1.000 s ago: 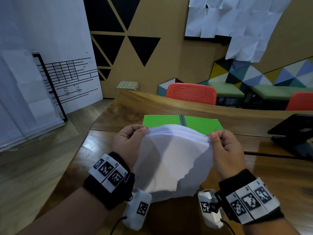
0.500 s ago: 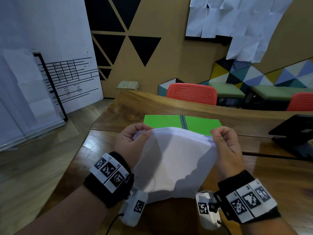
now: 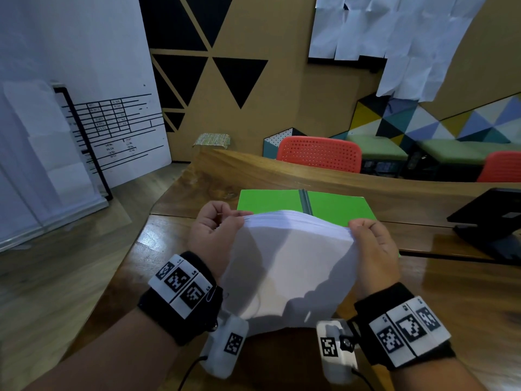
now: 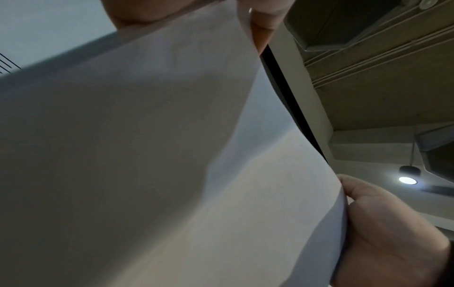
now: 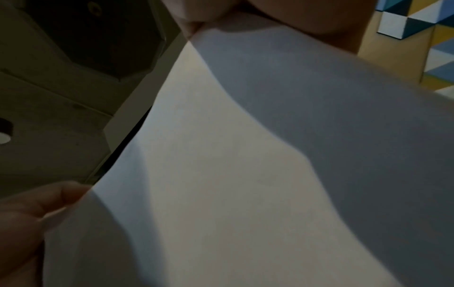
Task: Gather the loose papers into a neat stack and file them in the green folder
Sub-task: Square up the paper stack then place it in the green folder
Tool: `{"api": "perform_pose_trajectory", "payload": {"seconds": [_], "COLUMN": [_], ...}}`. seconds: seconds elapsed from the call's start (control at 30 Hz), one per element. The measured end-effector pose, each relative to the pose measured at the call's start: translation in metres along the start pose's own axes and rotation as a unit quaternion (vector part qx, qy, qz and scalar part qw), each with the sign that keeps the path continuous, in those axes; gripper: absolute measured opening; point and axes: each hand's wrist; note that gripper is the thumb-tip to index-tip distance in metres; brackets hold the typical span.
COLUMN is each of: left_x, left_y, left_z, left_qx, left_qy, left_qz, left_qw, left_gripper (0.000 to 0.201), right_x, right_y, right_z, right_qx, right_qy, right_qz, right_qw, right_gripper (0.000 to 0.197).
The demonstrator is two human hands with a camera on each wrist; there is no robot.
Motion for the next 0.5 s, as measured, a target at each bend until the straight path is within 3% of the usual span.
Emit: {"api": "perform_pose_trajectory", "payload": {"seconds": [0.07, 0.13, 0.2, 0.23, 0.27, 0.33, 0.4, 0.43, 0.5], "left_x": [-0.002, -0.004, -0.006, -0.005, -0.004, 0.002, 0.009, 0.012, 0.018], "left_y": [0.001, 0.008, 0.015, 0.017, 0.019, 0.016, 0.011, 0.009, 0.007], "left_z": [0.001, 0.003, 0.010, 0.012, 0.015, 0.017, 0.018, 0.019, 0.019], "left_qx": [-0.006, -0.037, -0.117, -0.148, -0.166, -0.171, -0.159, -0.152, -0.127], "left_qy": [-0.002, -0.016, -0.014, -0.012, -0.008, 0.005, 0.006, -0.005, -0.039], "left_qz": [0.009, 0.038, 0.063, 0.061, 0.052, 0.013, -0.011, -0.008, -0.002], "left_qw": [1.000, 0.998, 0.991, 0.987, 0.985, 0.985, 0.987, 0.988, 0.991], "left_gripper": [0.027, 0.021, 0.061, 0.068, 0.062, 0.030, 0.015, 0.014, 0.035], "right_x": [-0.005, -0.005, -0.005, -0.004, -0.003, 0.002, 0.005, 0.007, 0.012], "right_y": [-0.001, -0.001, 0.007, 0.009, 0.011, 0.010, 0.006, 0.003, -0.001], "right_z": [0.000, 0.004, -0.001, -0.002, -0.003, -0.004, -0.005, -0.004, -0.001], "right_qx": [-0.001, -0.024, -0.037, -0.039, -0.034, -0.003, 0.048, 0.057, 0.051], "right_qy": [0.002, 0.007, -0.005, -0.007, -0.012, -0.030, -0.027, -0.013, 0.023], "right_qz": [-0.008, 0.020, 0.080, 0.103, 0.119, 0.117, 0.050, 0.025, -0.016], "right_qw": [1.000, 0.999, 0.996, 0.994, 0.992, 0.993, 0.997, 0.998, 0.998], "right_gripper": [0.026, 0.016, 0.054, 0.064, 0.066, 0.047, 0.032, 0.029, 0.029]}}
Point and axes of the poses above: each hand's wrist, its own x-axis away from the middle knuckle, its own y-axis out of the back of the hand, z = x × y, and after that the axes turned 13 degrees about y, right-handed
